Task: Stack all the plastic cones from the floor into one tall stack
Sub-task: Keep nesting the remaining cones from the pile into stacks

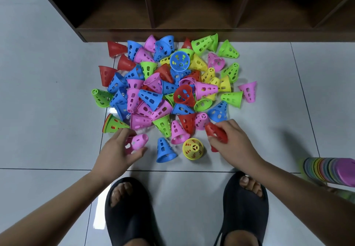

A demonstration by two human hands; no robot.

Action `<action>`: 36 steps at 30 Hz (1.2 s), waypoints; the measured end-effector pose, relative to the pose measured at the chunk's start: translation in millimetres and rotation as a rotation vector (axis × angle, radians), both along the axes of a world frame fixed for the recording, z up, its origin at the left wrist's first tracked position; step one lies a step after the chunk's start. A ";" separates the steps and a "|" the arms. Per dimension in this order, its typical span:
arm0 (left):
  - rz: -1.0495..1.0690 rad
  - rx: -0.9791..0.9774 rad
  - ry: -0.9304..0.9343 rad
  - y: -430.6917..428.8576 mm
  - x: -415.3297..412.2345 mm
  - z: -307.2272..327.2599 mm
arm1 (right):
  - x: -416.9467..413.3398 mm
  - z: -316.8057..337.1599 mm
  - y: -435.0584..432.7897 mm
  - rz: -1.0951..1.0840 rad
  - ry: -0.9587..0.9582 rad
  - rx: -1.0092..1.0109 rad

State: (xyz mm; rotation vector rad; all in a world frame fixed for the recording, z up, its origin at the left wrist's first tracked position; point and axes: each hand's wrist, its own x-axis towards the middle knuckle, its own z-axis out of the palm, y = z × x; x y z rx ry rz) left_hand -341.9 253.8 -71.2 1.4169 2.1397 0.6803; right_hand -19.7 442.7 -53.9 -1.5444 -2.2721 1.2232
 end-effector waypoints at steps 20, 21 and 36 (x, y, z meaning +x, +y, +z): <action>-0.253 0.075 -0.194 53.2 83.8 25.7 | -0.8 -6.0 -14.7 0.123 0.144 -0.035; -0.273 0.054 -0.188 52.4 84.6 23.0 | 1.7 -8.6 -9.4 0.118 0.120 -0.004; -0.332 -0.102 0.111 16.8 39.5 -24.4 | -0.4 -36.0 61.7 0.144 -0.209 0.360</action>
